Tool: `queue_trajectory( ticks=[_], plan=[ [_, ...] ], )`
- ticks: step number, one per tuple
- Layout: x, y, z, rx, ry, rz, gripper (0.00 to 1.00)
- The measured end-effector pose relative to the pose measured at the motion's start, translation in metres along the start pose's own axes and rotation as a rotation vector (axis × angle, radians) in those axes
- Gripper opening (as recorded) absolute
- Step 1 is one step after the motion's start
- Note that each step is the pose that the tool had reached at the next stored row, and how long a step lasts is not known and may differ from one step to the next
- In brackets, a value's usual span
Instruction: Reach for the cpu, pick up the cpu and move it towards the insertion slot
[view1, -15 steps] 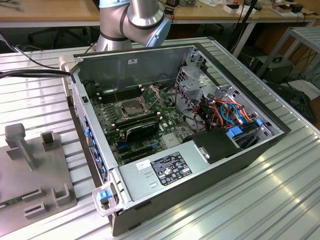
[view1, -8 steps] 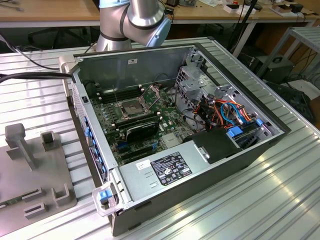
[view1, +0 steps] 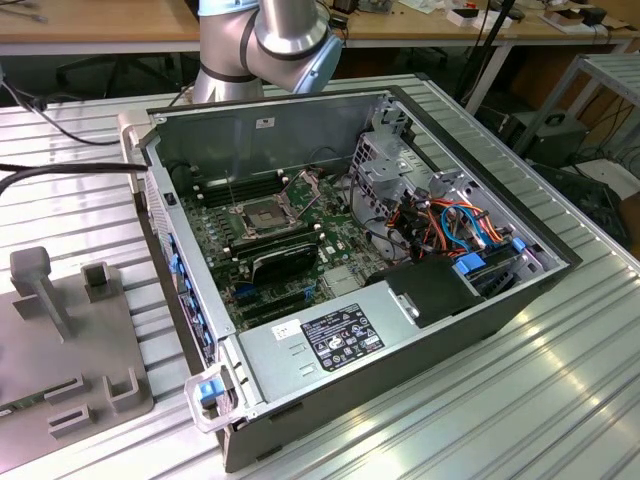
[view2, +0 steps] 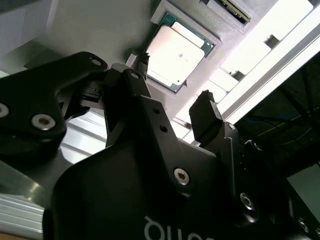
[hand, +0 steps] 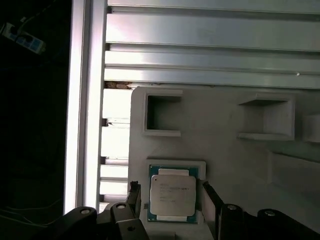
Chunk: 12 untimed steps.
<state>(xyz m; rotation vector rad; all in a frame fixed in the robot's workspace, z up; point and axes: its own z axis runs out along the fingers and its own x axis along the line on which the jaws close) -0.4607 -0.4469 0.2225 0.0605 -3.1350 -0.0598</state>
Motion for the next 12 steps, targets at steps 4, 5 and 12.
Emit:
queue_trajectory(
  ticks=[4,5,12],
  plan=[
    [-0.0003,-0.0008,0.0054,0.0001,-0.0001,0.0,0.6],
    [-0.0004,-0.0011,0.0066,0.0002,0.0001,0.0,0.6],
    [-0.0005,-0.0015,0.0077,0.0004,0.0,0.0,0.6]
  ],
)
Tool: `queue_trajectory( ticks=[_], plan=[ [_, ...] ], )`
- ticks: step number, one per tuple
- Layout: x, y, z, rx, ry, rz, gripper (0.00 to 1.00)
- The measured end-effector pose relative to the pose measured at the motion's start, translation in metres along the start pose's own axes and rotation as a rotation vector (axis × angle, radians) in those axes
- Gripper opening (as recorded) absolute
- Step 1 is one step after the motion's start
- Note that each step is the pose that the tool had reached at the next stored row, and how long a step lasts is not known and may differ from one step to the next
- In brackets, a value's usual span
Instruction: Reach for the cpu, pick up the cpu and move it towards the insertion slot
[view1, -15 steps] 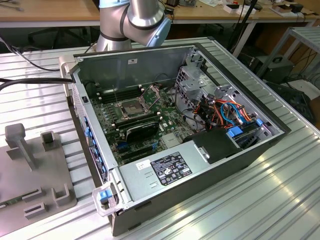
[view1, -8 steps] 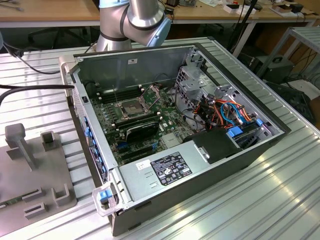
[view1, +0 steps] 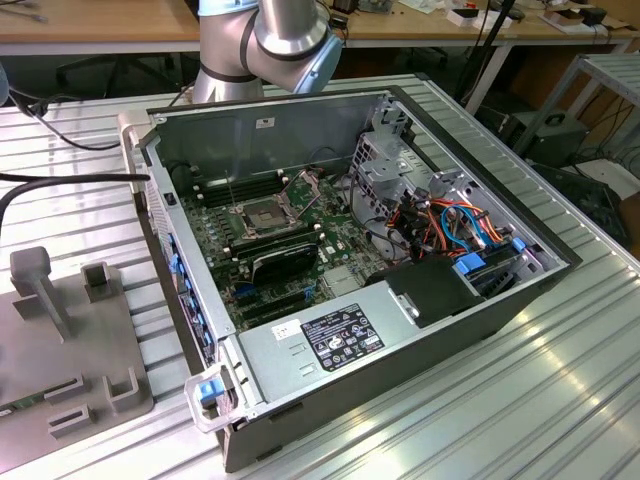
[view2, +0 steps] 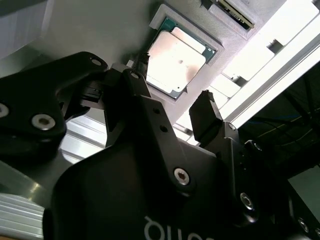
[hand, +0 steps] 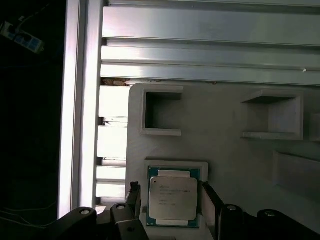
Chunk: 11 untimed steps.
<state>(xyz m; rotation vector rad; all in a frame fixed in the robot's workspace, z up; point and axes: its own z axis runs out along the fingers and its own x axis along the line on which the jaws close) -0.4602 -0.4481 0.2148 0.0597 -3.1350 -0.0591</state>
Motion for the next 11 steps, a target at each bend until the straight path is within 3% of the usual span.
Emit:
queue_trajectory(
  ticks=[5,6,11],
  plan=[
    [0.0,0.0,0.0007,-0.0001,-0.0003,0.0,0.62],
    [-0.0001,0.0,0.0019,-0.0002,-0.0005,0.0,0.68],
    [-0.0003,-0.0009,0.0107,0.0001,-0.0001,0.0,0.68]
  ],
)
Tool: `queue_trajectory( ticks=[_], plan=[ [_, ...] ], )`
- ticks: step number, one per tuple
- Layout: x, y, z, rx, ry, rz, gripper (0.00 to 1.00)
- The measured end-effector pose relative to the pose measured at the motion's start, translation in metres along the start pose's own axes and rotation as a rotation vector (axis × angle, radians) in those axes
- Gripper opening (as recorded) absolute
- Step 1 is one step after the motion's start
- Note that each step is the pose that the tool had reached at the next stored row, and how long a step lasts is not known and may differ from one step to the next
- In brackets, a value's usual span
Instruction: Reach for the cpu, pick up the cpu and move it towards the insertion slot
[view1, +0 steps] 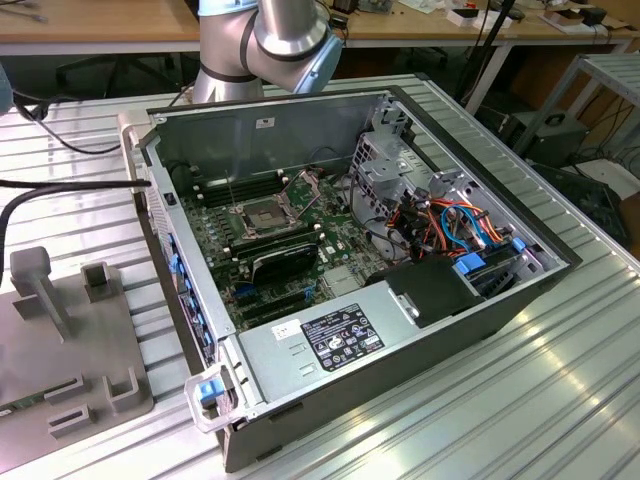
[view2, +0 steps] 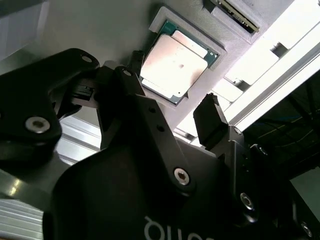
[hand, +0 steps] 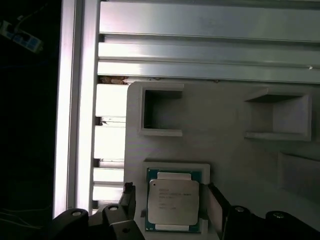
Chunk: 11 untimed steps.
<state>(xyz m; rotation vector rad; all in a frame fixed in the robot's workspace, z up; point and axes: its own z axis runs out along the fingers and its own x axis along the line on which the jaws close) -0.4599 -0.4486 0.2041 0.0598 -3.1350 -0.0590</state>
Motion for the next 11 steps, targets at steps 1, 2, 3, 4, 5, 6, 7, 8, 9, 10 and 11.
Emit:
queue_trajectory(
  ticks=[1,2,3,4,5,6,7,8,9,10,11],
  plan=[
    [0.0,-0.0004,0.0018,-0.0001,-0.0001,0.0,0.68],
    [0.0,-0.0005,0.0034,0.0004,0.0,0.0,0.68],
    [0.0,-0.0006,0.0051,0.0013,0.0,0.0,0.68],
    [0.0,-0.0008,0.0071,0.0023,0.0001,0.001,0.68],
    [0.0,-0.0008,0.0081,0.0038,0.0002,0.001,0.68],
    [0.0,-0.0008,0.0091,0.0081,0.0002,0.002,0.68],
    [0.0,-0.0008,0.0096,0.0145,0.0006,0.002,0.68],
    [0.0,-0.0008,0.0099,0.0252,0.0009,0.003,0.68],
    [0.0,-0.0008,0.0102,0.0363,0.0013,0.003,0.68],
    [-0.0001,-0.0008,0.0107,0.0446,0.0015,0.004,0.68],
    [-0.0002,-0.0009,0.0113,0.0456,0.0015,0.006,0.68]
  ],
)
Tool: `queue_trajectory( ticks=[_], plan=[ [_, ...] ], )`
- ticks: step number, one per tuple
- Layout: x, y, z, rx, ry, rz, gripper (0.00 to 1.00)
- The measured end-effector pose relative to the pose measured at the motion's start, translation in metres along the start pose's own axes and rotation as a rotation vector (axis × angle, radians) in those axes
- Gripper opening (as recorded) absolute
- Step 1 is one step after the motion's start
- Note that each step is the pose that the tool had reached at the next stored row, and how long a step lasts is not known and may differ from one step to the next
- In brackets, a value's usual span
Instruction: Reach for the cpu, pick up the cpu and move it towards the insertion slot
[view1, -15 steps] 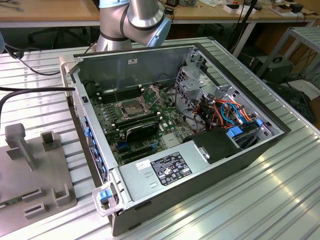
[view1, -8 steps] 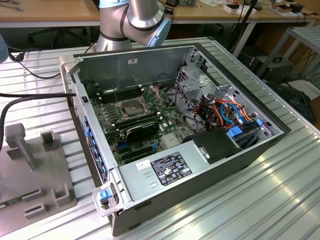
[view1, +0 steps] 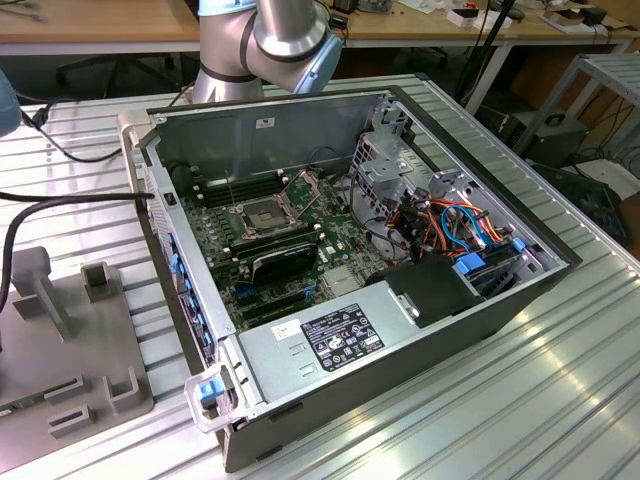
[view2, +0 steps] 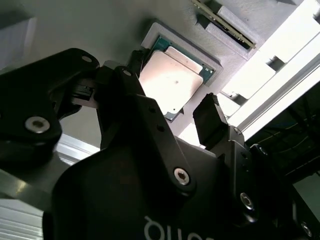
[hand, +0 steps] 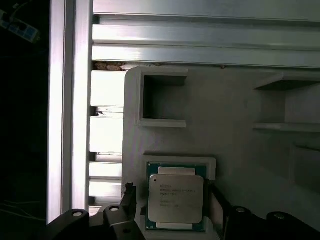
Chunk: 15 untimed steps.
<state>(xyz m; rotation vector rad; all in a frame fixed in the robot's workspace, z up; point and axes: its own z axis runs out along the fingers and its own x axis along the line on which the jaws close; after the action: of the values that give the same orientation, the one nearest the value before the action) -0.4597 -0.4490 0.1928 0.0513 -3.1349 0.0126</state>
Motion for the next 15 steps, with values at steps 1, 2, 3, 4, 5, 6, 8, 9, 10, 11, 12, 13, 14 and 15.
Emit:
queue_trajectory(
  ticks=[1,2,3,4,5,6,8,9,10,11,12,13,14,15],
  plan=[
    [-0.0001,0.0,0.0006,0.0001,0.0,0.006,0.68],
    [-0.0002,0.0001,0.0012,0.0001,0.0002,0.016,0.68],
    [-0.0006,0.0002,0.0016,0.0002,0.0003,0.025,0.68],
    [-0.001,0.0003,0.0019,0.0001,0.0003,0.032,0.68],
    [-0.0019,0.0004,0.0022,-0.0001,0.0003,0.037,0.68],
    [-0.0022,0.0004,0.0022,-0.0001,0.0002,0.037,0.68],
    [-0.0028,0.0005,0.0022,0.0,0.0003,0.038,0.68],
    [-0.003,0.0007,0.0022,-0.0001,0.0003,0.038,0.68],
    [-0.0032,0.001,0.0022,-0.0001,0.0004,0.037,0.68],
    [-0.0032,0.0013,0.0021,0.0,0.0004,0.038,0.68],
    [-0.0033,0.0017,0.0022,-0.0001,0.0003,0.038,0.68],
    [-0.0033,0.0019,0.0022,-0.0001,0.0003,0.038,0.68],
    [-0.0033,0.0018,0.0022,0.0,0.0003,0.038,0.68],
    [-0.0033,0.0019,0.0022,0.0,0.0004,0.038,0.68]
  ],
)
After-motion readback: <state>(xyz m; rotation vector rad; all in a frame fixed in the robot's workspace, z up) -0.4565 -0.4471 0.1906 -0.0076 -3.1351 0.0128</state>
